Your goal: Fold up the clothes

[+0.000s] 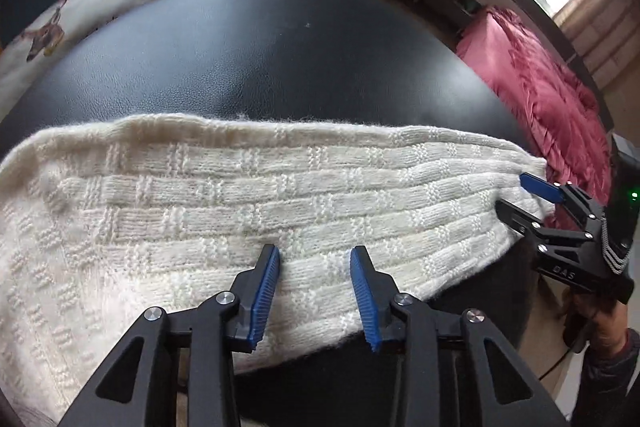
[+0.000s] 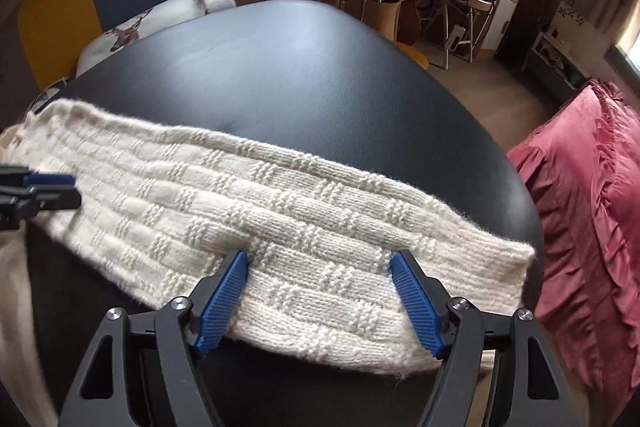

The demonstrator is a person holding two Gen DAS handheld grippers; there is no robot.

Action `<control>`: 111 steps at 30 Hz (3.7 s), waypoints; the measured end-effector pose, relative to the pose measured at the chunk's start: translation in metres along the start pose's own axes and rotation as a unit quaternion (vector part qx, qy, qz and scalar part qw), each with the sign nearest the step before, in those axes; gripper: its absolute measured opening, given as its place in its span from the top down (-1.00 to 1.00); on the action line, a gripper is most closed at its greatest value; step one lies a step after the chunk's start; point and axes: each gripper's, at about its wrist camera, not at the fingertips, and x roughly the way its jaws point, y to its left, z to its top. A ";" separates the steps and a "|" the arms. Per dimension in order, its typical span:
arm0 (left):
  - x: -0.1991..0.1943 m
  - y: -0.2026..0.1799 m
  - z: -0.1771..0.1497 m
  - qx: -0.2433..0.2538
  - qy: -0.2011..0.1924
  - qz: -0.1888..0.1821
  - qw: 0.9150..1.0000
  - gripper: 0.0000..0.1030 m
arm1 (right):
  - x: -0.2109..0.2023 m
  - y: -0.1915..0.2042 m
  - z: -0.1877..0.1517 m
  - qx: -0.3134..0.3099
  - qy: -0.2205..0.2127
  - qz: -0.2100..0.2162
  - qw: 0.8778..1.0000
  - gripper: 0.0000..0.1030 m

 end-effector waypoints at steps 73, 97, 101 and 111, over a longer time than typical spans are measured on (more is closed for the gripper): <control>-0.093 0.086 -0.092 -0.015 -0.114 0.038 0.993 0.21 | -0.005 0.151 0.061 -0.113 0.010 0.304 0.946 -0.67; -0.074 0.072 -0.118 -0.006 -0.105 0.024 0.994 0.21 | 0.029 0.101 0.032 0.188 0.074 0.459 0.865 -0.89; -0.066 0.070 -0.121 -0.005 -0.088 0.022 0.996 0.21 | 0.038 0.099 0.030 0.267 0.041 0.404 0.874 -0.89; -0.069 0.070 -0.134 -0.002 -0.095 0.012 0.995 0.20 | 0.050 0.118 0.066 0.276 -0.015 0.334 0.901 0.85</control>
